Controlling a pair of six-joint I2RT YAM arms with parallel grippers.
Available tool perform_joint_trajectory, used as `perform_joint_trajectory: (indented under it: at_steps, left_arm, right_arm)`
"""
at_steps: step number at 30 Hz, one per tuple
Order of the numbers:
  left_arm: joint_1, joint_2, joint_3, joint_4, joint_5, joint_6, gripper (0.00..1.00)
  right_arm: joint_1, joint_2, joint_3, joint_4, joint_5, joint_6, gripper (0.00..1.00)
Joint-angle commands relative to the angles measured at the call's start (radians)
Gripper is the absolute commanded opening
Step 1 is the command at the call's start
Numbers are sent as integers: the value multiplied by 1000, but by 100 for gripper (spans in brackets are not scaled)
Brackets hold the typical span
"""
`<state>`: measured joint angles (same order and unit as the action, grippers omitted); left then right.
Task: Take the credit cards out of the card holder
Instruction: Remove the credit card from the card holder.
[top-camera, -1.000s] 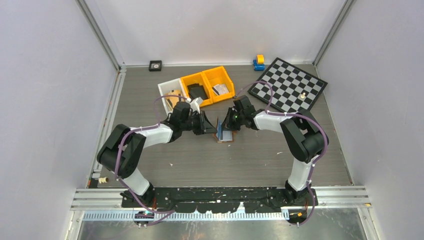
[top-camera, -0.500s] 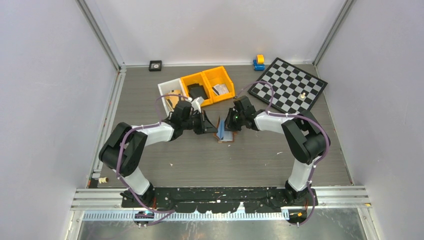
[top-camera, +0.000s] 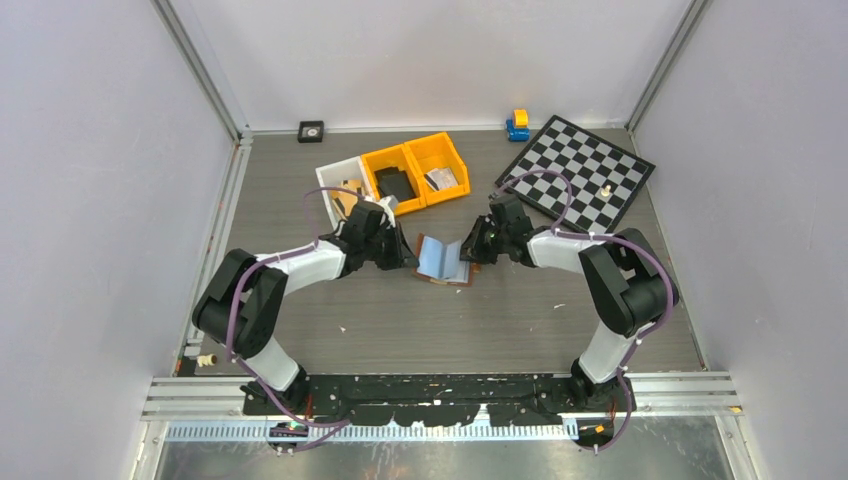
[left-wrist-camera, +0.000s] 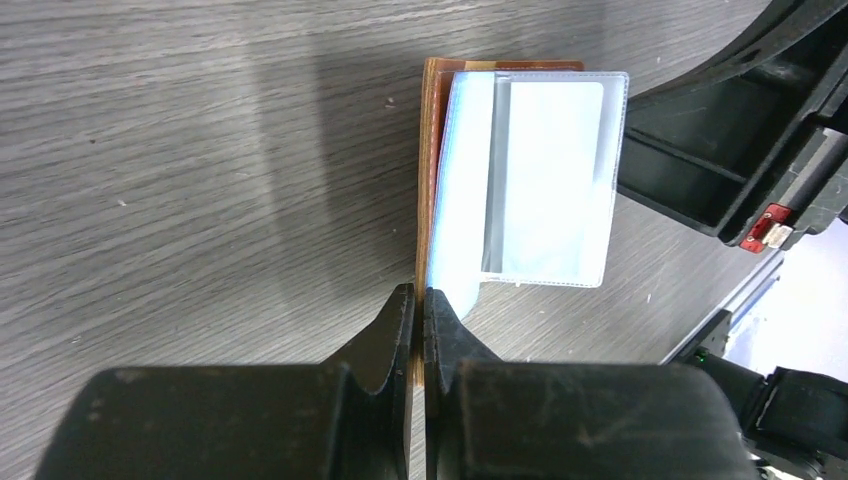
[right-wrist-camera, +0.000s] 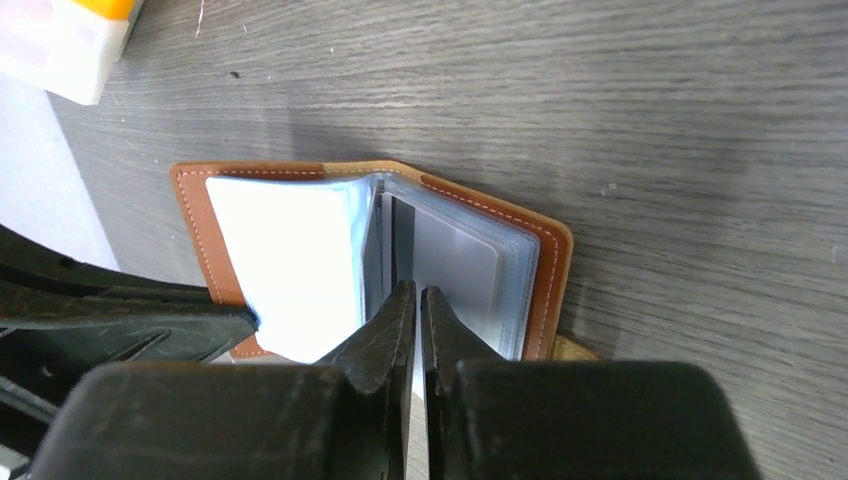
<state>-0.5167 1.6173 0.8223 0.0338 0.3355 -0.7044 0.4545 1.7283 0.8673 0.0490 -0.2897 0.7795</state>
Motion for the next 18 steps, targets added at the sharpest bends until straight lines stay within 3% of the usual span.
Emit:
perform_joint_trajectory:
  at_steps: [1,18]
  left_arm:
    - [3,-16,30,-72,-49,34,0]
    - [3,25,36,-59,-27,23,0]
  right_arm:
    - [-25,-47,-42,139,-85,64,13]
    - [-22,-94,-92,268,-156,70,23]
